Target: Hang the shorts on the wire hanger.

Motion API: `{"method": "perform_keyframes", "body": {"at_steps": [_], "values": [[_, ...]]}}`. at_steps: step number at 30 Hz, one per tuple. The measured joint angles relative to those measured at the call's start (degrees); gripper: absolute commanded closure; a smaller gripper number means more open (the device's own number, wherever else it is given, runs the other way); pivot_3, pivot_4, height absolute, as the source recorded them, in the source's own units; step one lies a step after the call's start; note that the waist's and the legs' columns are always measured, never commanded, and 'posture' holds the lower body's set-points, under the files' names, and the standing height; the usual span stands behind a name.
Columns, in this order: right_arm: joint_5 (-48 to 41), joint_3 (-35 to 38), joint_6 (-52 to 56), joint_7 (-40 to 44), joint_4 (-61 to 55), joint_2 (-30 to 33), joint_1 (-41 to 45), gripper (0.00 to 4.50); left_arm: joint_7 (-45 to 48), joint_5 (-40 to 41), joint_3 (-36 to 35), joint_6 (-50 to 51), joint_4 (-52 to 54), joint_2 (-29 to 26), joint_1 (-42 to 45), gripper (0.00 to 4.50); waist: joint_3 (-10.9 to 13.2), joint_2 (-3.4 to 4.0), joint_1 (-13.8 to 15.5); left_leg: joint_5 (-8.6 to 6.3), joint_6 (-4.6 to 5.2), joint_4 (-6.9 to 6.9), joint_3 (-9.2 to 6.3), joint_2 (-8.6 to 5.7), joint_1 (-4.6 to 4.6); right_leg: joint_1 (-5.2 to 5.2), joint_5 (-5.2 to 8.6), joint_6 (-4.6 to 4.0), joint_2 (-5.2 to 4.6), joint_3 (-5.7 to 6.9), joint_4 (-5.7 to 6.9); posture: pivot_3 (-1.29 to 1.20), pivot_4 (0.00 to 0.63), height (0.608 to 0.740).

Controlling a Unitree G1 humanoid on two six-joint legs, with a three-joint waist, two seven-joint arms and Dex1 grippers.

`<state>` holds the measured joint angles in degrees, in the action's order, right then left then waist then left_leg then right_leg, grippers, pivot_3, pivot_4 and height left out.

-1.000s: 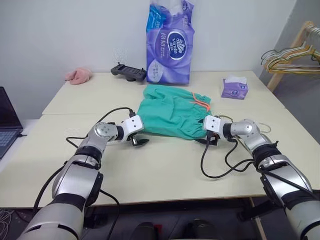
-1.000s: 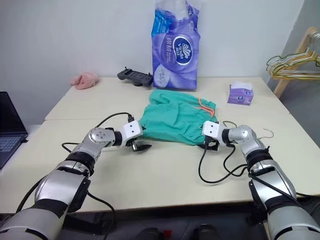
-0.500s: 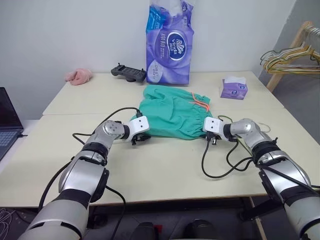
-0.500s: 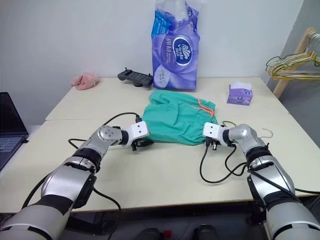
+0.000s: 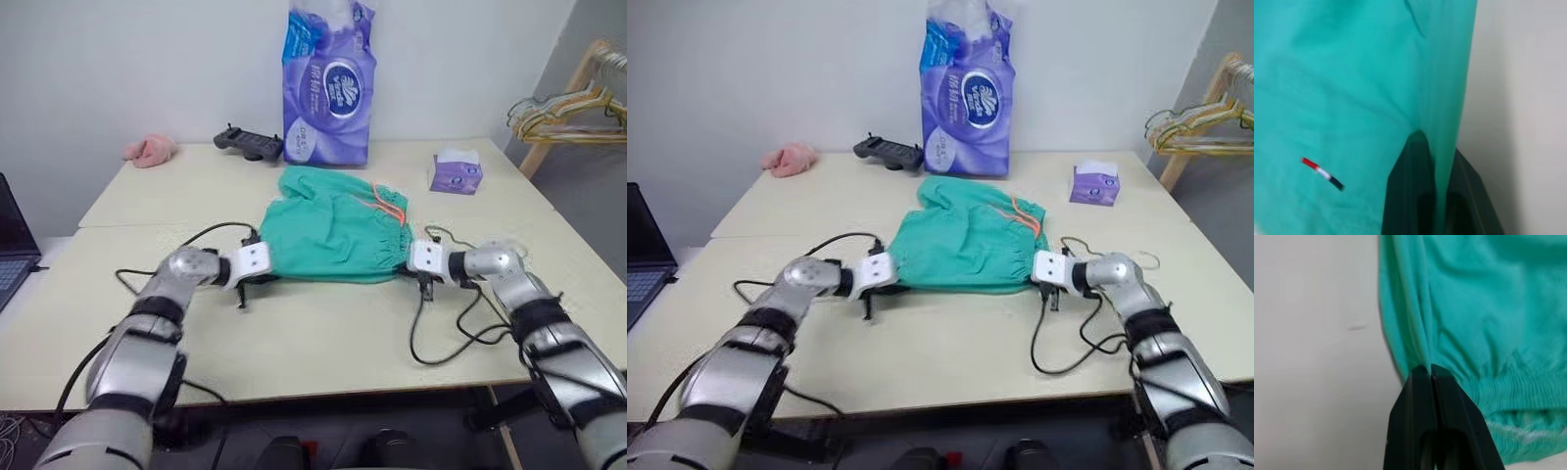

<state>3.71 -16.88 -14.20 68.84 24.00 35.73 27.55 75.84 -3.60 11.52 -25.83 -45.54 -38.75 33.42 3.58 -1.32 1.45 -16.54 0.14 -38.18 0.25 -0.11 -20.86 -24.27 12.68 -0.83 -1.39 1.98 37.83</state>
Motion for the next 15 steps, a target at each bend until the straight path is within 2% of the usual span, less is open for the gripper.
{"method": "perform_keyframes", "body": {"at_steps": [1, 2, 4, 5, 6, 7, 8, 9, 10, 11, 12, 13, 14, 15], "values": [[-2.3, -0.4, 3.5, 2.7, -7.4, 2.2, -4.3, 4.50, 4.6, 4.1, 0.6, 3.3, 9.0, -3.5, -5.8, 4.47, 0.0, 0.05, -0.1, -0.05, -0.06, 0.00, 0.05, 0.02, 0.03, -0.01, 0.06, -0.02, 0.01, -0.06, 0.03, 0.11, 0.008, 0.740], [-5.5, -0.4, 8.7, 5.4, -16.1, 5.1, -8.5, 4.50, 8.4, 10.3, 2.8, 9.3, 21.3, -10.4, -13.6, 4.47, 0.0, 0.07, -0.5, -0.18, -0.29, -0.05, 0.12, 0.14, 0.03, -0.10, 0.19, -0.03, 0.05, -0.12, 0.08, 0.12, 0.007, 0.740], [-12.2, -0.4, 19.0, 11.2, -30.8, 14.7, -16.2, 4.50, 13.3, 25.1, 6.7, 21.7, 41.8, -31.1, -27.2, 4.47, 0.1, -0.20, -1.0, -0.47, -0.71, -0.21, 0.10, 0.54, 0.22, 0.10, 0.45, -0.23, 0.31, 0.06, 0.14, 0.12, 0.006, 0.740], [-16.0, -0.3, 24.9, 13.2, -36.0, 18.6, -17.3, 4.50, 14.8, 33.1, 6.9, 29.1, 48.7, -39.7, -28.5, 4.47, 0.1, -0.26, -0.6, -0.47, -0.71, -0.25, -0.02, 0.54, 0.62, 0.50, 0.53, -0.28, 0.33, 0.23, 0.07, 0.12, 0.003, 0.740], [-17.0, 0.0, 28.6, 13.6, -38.1, 19.5, -16.0, 4.50, 15.4, 36.5, 6.5, 33.8, 51.5, -42.6, -26.4, 4.47, 0.3, -0.11, 0.0, -0.47, -0.71, -0.33, -0.07, 0.54, 1.00, 0.88, 0.80, -0.11, 0.35, 0.37, -0.08, 0.12, 0.000, 0.740], [-17.8, 0.0, 33.1, 13.6, -37.9, 19.3, -12.0, 4.50, 16.3, 38.7, 6.4, 40.1, 52.1, -41.5, -19.9, 4.47, 0.4, 0.54, 0.7, -0.46, -0.70, -0.62, -0.19, 0.61, 1.36, 1.28, 0.94, -0.29, 0.39, 0.68, -0.44, 0.12, 0.000, 0.740], [-17.5, -0.3, 34.9, 13.0, -35.0, 17.0, -8.0, 4.50, 16.2, 38.2, 6.8, 43.0, 49.6, -36.7, -13.5, 4.47, 0.2, 0.89, 1.2, -0.67, -1.04, -0.69, -0.21, 0.75, 1.42, 1.62, 0.92, -0.21, 0.60, 0.96, -0.98, 0.12, 0.000, 0.740], [-16.3, -0.4, 35.6, 11.6, -30.6, 13.9, -3.4, 4.50, 15.4, 36.9, 6.9, 44.1, 46.1, -31.2, -8.0, 4.47, -0.3, 1.79, 1.5, -0.69, -1.06, -0.68, -0.27, 0.60, 1.34, 2.08, 0.71, 0.05, 1.21, 1.49, -2.02, 0.13, 0.000, 0.740], [-13.7, -1.8, 33.2, 8.9, -20.8, 8.0, 3.8, 4.50, 12.9, 32.0, 9.3, 42.0, 36.1, -21.9, 1.4, 4.47, -0.6, 2.57, 1.8, -0.69, -1.06, -0.60, -0.80, 0.90, 1.16, 2.63, 0.37, 0.45, 1.61, 2.06, -3.27, 0.14, 0.000, 0.740], [-9.2, -3.3, 27.8, 1.9, -5.4, 0.2, 14.9, 4.50, 4.1, 24.8, 10.7, 36.7, 19.8, -10.0, 13.9, 4.47, -1.0, 3.36, 1.8, -0.62, -0.95, -0.31, -1.77, 1.74, 0.27, 2.98, -1.56, 0.56, 2.51, 2.31, -5.39, 0.15, 0.000, 0.740], [-4.4, -4.8, 21.7, -8.4, 11.0, -7.0, 26.4, 4.50, -9.5, 17.3, 12.4, 30.6, 2.9, -0.6, 25.1, 4.47, -1.0, 2.73, 3.0, -0.28, -0.56, 0.13, -1.85, 2.36, -0.60, 2.46, -2.78, 1.19, 1.83, 2.44, -5.35, 0.15, 0.000, 0.740], [-0.9, -5.4, 16.9, -18.2, 21.5, -11.2, 35.3, 4.50, -21.4, 12.0, 13.7, 26.2, -7.1, 4.2, 32.6, 4.47, -0.7, 1.44, 3.2, 0.37, -0.34, 0.14, -1.46, 1.65, -1.06, 1.02, -3.85, 1.81, 1.25, 2.35, -4.83, 0.15, 0.000, 0.740], [2.2, -5.6, 12.8, -28.0, 30.1, -14.1, 42.7, 4.50, -32.5, 7.5, 14.5, 23.0, -15.2, 7.0, 38.3, 4.47, -0.4, 1.04, 3.3, 1.84, -1.07, 0.14, -1.49, 0.76, -1.12, 0.46, -3.92, 0.87, 1.32, 2.09, -3.90, 0.15, 0.000, 0.740], [4.6, -5.6, 9.1, -37.1, 35.9, -15.6, 49.0, 4.50, -42.4, 3.8, 14.6, 20.5, -21.0, 7.9, 43.3, 4.47, -0.3, 0.42, 3.4, 1.97, -1.84, 0.12, -1.50, 0.39, -1.12, -0.07, -3.46, -0.46, 1.14, 1.70, -2.69, 0.15, 0.000, 0.740]]}}
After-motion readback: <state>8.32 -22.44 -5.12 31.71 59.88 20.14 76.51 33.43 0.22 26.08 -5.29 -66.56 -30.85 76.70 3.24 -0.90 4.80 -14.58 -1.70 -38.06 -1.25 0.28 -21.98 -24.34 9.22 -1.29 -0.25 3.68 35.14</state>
